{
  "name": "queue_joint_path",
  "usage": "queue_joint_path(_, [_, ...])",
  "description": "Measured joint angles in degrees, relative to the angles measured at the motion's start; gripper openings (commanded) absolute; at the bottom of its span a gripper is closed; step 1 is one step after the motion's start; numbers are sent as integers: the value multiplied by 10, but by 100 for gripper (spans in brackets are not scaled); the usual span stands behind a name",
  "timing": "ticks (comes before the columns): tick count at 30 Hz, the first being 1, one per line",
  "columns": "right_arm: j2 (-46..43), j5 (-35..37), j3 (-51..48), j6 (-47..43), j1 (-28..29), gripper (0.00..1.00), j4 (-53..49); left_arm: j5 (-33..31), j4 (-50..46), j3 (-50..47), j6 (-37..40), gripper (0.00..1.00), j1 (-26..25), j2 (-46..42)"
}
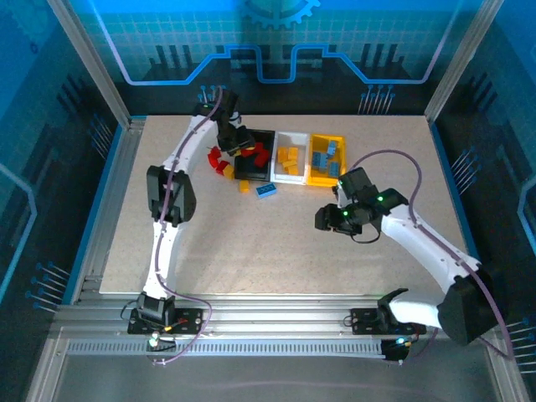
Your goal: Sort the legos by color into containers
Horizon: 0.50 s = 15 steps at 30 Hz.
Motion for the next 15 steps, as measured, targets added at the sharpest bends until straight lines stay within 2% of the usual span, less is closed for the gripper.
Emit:
queue_joint_path(4, [-32, 3, -20, 4, -5, 55, -10, 5, 0, 2, -11, 38, -2, 17])
queue_joint_path(9, [-39, 3, -29, 10, -10, 55, -19, 9, 0, 9, -24, 51, -2, 20])
queue_joint_path(15, [-34, 3, -29, 12, -11, 55, -19, 11, 0, 11, -23, 54, -2, 20])
